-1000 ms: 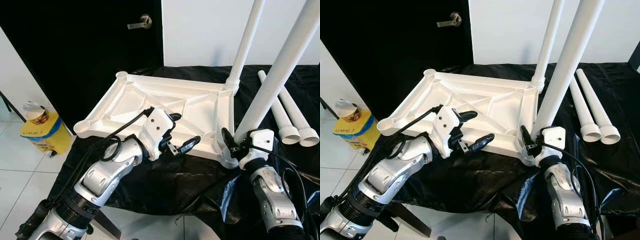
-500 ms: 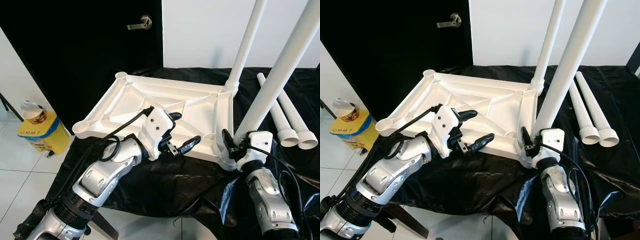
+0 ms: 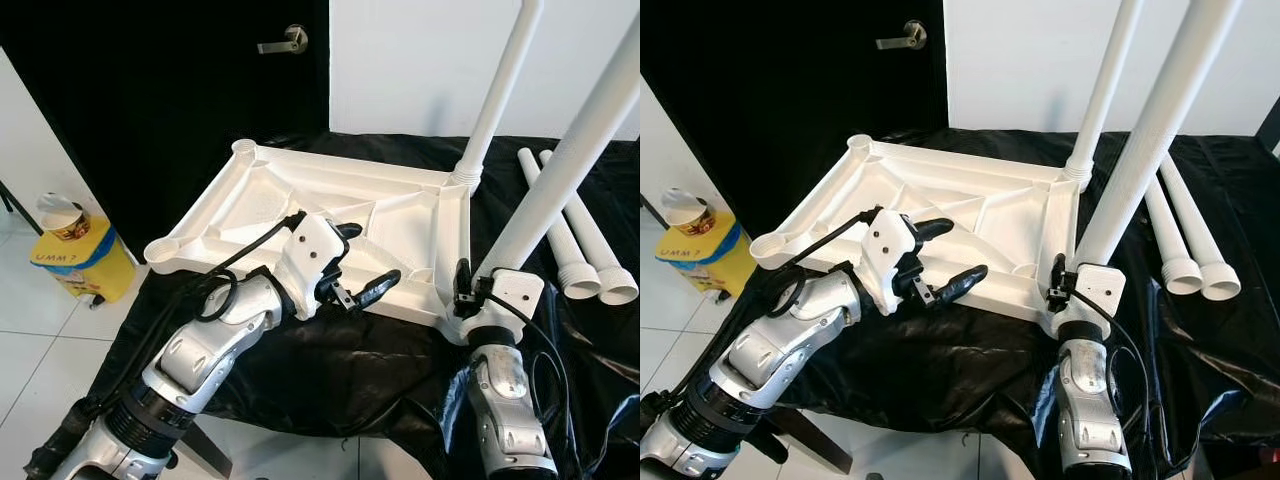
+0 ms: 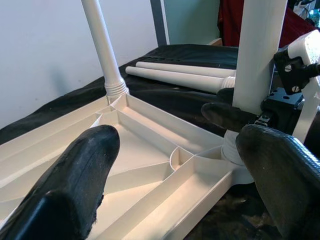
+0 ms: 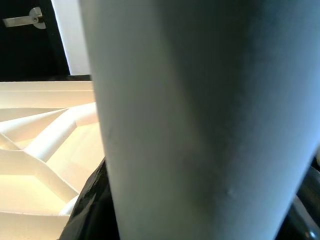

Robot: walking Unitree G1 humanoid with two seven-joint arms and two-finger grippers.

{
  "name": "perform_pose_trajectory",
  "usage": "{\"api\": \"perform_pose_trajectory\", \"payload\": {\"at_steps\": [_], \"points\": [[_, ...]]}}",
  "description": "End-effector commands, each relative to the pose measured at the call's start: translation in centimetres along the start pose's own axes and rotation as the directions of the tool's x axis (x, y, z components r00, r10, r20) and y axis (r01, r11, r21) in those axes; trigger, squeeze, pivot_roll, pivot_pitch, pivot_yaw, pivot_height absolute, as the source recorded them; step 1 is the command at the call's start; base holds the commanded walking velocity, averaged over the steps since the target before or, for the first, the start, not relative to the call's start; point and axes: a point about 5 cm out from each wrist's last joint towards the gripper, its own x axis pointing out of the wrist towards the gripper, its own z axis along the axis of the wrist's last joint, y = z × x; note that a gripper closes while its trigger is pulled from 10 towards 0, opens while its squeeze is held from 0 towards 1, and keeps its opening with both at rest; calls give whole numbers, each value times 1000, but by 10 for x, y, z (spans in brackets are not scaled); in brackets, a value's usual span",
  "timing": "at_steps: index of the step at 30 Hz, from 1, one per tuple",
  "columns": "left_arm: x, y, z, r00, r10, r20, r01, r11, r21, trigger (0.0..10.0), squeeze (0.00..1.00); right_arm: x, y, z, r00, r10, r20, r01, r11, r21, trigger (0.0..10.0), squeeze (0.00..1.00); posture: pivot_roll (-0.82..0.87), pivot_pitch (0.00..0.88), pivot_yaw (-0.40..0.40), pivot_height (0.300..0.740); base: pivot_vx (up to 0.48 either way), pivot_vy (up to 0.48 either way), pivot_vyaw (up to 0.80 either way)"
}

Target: Building children table

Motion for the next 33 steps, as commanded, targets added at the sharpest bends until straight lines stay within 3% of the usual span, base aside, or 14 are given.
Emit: {"api": "perform_pose_trajectory", "payload": {"at_steps": [1, 10, 11, 12, 18, 24, 25, 28, 30, 31, 32, 33], "points": [[-3, -7, 2, 990, -138, 0, 138, 990, 2, 10000, 0, -7, -13, -17, 992, -86, -91, 88, 996, 20, 10000, 0, -10, 15, 7, 740, 0, 0, 0], [-4, -7, 2, 991, -136, -1, 136, 991, 0, 10000, 0, -7, -6, -11, 998, -43, -41, 44, 999, 18, 10000, 0, -9, 14, 11, 740, 0, 0, 0], [-4, -7, 2, 990, -138, -1, 138, 990, 0, 10000, 0, -7, -4, -8, 999, -28, -17, 28, 999, 21, 10000, 298, -10, 14, 10, 740, 0, 0, 0], [-3, -7, 2, 990, -139, -1, 139, 990, -1, 10000, 0, -6, -2, -4, 1000, 2, 11, -3, 999, 35, 10000, 1000, -10, 14, 10, 740, 0, 0, 0], [-3, -8, 3, 990, -140, 2, 140, 990, -2, 10000, 0, -3, -1, 9, 984, 156, 84, -161, 986, 51, 10000, 1000, -11, 10, 7, 740, 0, 0, 0], [-2, -8, 4, 990, -140, 5, 140, 990, 3, 10000, 0, 1, -6, 12, 957, 280, 79, -284, 958, 35, 10000, 1000, -11, 3, 2, 740, 0, 0, 0], [-2, -7, 4, 990, -140, 6, 140, 990, 4, 10000, 0, 2, -9, 12, 933, 354, 63, -356, 934, 24, 10000, 0, -12, 0, 0, 740, 0, 0, 0], [-1, -7, 4, 990, -140, 7, 139, 990, 4, 10000, 0, 3, -11, 11, 889, 457, 36, -457, 889, 3, 10000, 0, -12, 0, 0, 740, 0, 0, 0], [-1, -7, 4, 990, -140, 7, 139, 990, 4, 10000, 0, 3, -11, 11, 889, 457, 36, -457, 889, 3, 10000, 0, -12, 0, 0, 740, 0, 0, 0], [-1, -7, 4, 990, -140, 7, 140, 990, 5, 10000, 0, 7, -15, 9, 824, 566, -8, -566, 824, -26, 10000, 0, -11, 0, 1, 740, 0, 0, 0], [-1, -7, 4, 990, -140, 7, 140, 990, 6, 10000, 0, 9, -17, 9, 799, 601, -22, -601, 798, -35, 10000, 0, -11, 0, 1, 740, 0, 0, 0], [-1, -7, 4, 990, -140, 7, 140, 990, 6, 10000, 0, 9, -17, 9, 799, 601, -22, -601, 798, -35, 10000, 0, -11, 0, 1, 740, 0, 0, 0]]}}
